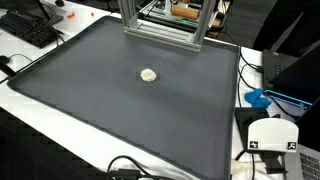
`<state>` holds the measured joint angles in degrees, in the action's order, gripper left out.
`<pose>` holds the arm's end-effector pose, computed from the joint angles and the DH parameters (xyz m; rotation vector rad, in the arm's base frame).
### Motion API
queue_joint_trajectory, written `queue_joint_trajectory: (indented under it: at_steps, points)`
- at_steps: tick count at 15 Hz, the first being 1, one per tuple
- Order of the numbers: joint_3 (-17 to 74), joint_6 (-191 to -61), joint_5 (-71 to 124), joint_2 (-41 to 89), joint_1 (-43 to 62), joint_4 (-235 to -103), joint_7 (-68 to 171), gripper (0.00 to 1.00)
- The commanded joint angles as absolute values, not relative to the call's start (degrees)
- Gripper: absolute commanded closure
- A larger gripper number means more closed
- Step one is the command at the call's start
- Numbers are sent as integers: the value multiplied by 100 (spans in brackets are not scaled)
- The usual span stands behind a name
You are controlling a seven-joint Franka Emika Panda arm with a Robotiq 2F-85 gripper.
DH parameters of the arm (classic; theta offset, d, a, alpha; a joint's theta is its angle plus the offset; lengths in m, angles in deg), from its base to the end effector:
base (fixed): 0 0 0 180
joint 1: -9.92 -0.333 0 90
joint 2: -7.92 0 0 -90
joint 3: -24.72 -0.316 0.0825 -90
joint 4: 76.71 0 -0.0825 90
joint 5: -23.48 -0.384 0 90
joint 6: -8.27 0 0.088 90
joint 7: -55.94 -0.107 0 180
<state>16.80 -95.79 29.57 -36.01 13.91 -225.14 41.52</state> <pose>0.3203 0.0163 0.4929 2.9288 -0.2872 0.0211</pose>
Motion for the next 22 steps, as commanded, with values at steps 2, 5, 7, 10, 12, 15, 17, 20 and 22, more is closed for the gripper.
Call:
queue_joint_trajectory:
  at_steps: [2, 5, 7, 10, 12, 15, 17, 20, 22]
  points:
    - [1744, -9579, 2959, -3557, 1311, -22464, 4108, 0]
    - [1813, -9615, 2474, -3416, 1092, -22245, 4176, 0]
    - [1818, -9578, 1975, -3296, 904, -22041, 4164, 0]
    - [1718, -9656, 1349, -3194, 678, -21914, 4118, 0]
    - [1653, -9693, 1090, -3156, 550, -21907, 4144, 0]
    - [1584, -9824, 917, -3132, 338, -21982, 4372, 0]
    - [1526, -9852, 946, -3086, 221, -22011, 4522, 0]
    - [1466, -9760, 1018, -2995, 123, -22008, 4600, 0]
    - [1416, -9810, 1111, -2955, 105, -22040, 4645, 0]
